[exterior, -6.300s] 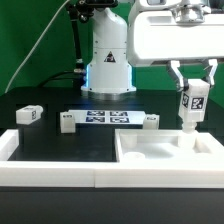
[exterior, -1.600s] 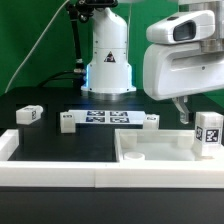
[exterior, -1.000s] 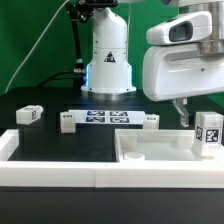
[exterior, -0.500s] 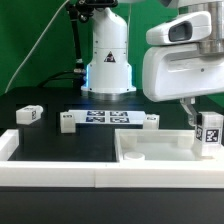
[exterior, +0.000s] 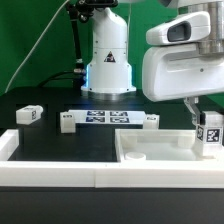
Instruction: Assemble one leg
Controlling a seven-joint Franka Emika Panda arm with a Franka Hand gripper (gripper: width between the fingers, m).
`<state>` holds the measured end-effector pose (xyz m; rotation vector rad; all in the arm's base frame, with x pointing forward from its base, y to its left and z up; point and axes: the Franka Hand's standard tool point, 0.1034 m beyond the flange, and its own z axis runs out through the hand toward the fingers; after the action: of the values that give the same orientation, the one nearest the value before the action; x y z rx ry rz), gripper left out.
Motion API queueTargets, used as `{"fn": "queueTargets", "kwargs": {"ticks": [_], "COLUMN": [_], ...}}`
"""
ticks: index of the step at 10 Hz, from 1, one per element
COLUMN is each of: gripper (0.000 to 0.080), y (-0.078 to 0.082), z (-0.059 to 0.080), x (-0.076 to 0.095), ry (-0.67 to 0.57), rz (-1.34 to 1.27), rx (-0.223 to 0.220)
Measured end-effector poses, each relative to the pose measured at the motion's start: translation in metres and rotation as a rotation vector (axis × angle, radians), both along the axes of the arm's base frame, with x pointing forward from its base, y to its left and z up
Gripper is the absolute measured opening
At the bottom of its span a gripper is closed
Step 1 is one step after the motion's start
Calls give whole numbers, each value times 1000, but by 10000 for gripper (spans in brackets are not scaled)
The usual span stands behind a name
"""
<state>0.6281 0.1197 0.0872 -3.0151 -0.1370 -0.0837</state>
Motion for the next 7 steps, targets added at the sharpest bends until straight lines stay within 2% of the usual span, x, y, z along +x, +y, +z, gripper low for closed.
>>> {"fn": "queueTargets", "kwargs": {"ticks": [7], "gripper": [294], "y": [-9], "z": [-2], "x": [2], "ry": [31], "rz": [-768], "rx": [60]}}
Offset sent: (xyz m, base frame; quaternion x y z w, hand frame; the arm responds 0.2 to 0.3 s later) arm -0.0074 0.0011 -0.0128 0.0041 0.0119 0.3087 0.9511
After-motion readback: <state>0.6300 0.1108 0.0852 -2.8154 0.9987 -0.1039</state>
